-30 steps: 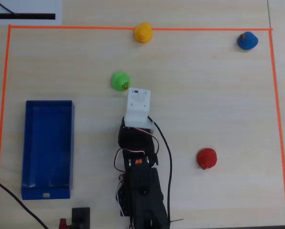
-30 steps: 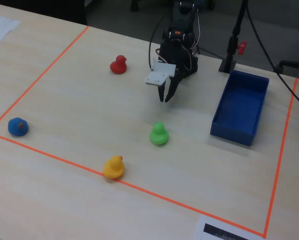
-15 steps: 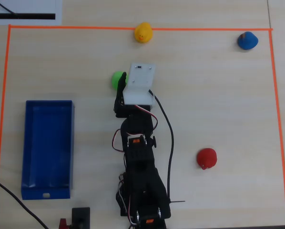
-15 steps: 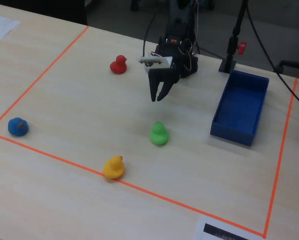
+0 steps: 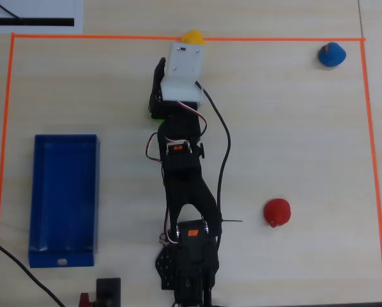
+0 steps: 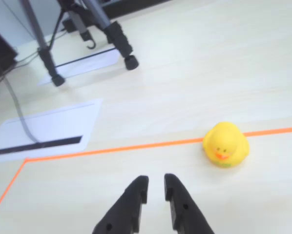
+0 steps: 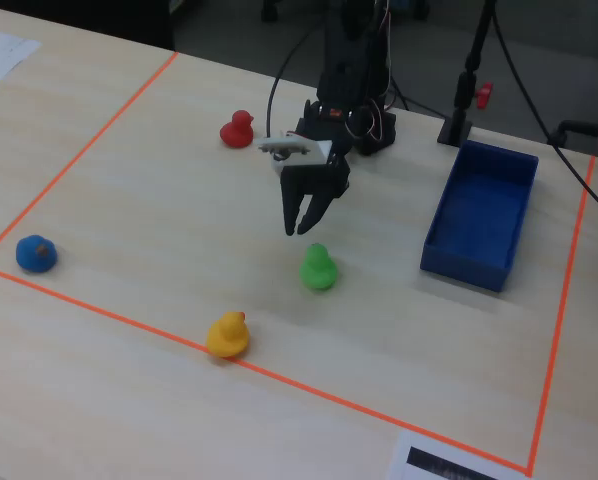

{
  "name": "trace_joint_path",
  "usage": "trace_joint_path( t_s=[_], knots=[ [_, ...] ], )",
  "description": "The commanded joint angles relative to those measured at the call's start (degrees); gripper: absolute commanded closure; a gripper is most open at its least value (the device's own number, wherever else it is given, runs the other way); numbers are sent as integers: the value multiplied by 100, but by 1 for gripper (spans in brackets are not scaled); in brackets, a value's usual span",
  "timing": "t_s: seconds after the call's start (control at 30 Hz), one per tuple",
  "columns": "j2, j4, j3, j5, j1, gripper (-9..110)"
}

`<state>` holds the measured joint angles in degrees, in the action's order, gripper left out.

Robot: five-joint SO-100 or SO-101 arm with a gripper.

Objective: Grasp yellow duck and put it into box.

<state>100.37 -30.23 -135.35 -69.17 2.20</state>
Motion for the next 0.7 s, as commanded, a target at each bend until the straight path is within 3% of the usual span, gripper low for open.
trace_joint_path(
  t_s=[0.0, 0.4, 0.67],
  knots=[
    [-439, -431, 659, 35, -149, 100],
    [-1978, -580, 2092, 527, -483, 76],
    [-2663, -141, 2646, 483, -589, 70]
  ],
)
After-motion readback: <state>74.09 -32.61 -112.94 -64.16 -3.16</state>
